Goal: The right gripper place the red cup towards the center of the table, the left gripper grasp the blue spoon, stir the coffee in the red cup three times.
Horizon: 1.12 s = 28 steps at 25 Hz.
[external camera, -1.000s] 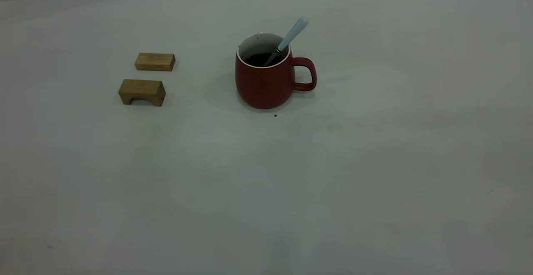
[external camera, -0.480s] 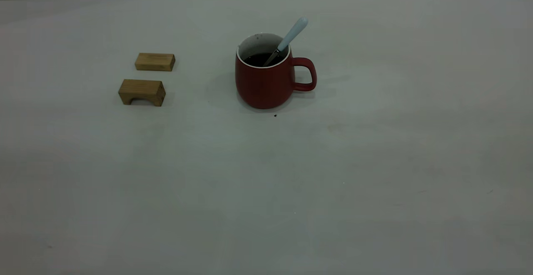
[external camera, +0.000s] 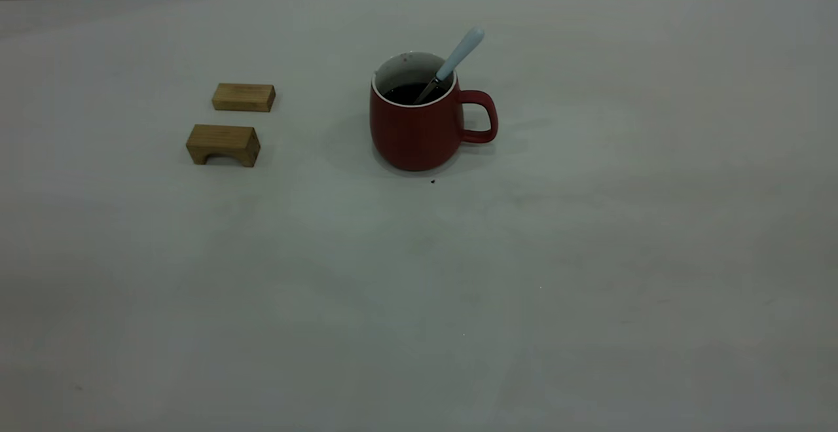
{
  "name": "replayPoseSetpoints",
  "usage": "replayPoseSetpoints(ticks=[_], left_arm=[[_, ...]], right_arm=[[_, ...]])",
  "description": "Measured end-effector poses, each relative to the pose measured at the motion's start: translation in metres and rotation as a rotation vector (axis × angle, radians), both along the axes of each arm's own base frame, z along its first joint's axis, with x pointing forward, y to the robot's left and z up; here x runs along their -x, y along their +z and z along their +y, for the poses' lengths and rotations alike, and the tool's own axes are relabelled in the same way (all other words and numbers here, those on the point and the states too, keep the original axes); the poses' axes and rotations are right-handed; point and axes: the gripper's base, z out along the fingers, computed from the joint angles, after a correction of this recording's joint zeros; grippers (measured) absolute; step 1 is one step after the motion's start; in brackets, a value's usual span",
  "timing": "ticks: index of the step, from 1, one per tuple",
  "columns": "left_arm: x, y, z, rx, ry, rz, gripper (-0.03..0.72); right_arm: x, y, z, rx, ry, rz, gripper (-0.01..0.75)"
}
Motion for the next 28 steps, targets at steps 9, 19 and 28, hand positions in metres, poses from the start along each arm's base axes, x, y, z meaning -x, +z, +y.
replayPoseSetpoints(ticks=[9, 19, 28], left_arm=[[0.0027, -0.0017, -0.0002, 0.001, 0.012, 0.01, 0.533], [0.0027, -0.0017, -0.0002, 0.001, 0.012, 0.01, 0.533], [0.0027, -0.0017, -0.0002, 0.001, 0.012, 0.01, 0.533]], right_arm=[[0.0, 0.0, 0.0, 0.0, 0.0, 0.0, 0.442], [0.0, 0.0, 0.0, 0.0, 0.0, 0.0, 0.442], [0.0, 0.0, 0.0, 0.0, 0.0, 0.0, 0.442]])
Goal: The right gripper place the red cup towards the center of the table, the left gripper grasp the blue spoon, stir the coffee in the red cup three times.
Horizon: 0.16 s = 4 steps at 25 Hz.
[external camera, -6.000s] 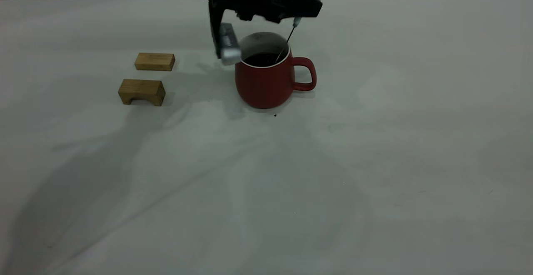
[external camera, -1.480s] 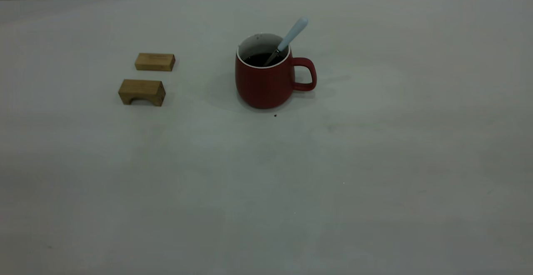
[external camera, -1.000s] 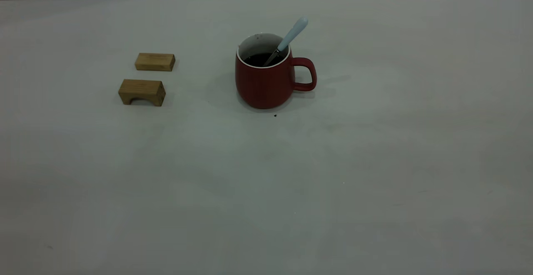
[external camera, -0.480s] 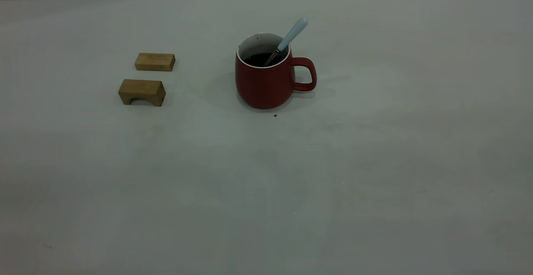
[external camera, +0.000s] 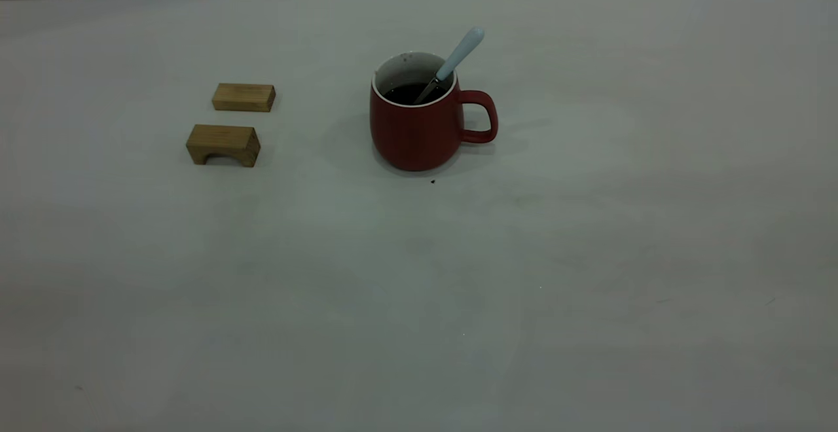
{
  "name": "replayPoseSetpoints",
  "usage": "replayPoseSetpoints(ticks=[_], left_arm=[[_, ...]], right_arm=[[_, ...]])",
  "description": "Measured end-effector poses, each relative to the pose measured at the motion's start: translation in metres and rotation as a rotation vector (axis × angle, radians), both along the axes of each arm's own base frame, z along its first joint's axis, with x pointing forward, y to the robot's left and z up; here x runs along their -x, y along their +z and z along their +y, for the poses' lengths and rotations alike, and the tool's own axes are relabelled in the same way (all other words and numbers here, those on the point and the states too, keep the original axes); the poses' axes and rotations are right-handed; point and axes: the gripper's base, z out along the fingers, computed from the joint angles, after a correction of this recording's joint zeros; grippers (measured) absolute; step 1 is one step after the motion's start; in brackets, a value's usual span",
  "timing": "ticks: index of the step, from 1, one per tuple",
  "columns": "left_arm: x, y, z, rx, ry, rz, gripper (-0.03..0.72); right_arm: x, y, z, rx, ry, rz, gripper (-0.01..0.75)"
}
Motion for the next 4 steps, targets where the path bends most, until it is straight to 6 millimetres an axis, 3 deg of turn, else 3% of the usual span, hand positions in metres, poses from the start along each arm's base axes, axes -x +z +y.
replayPoseSetpoints(ticks=[4], left_arm=[[0.0, 0.0, 0.0, 0.0, 0.0, 0.0, 0.533]], right_arm=[[0.0, 0.0, 0.0, 0.0, 0.0, 0.0, 0.442]])
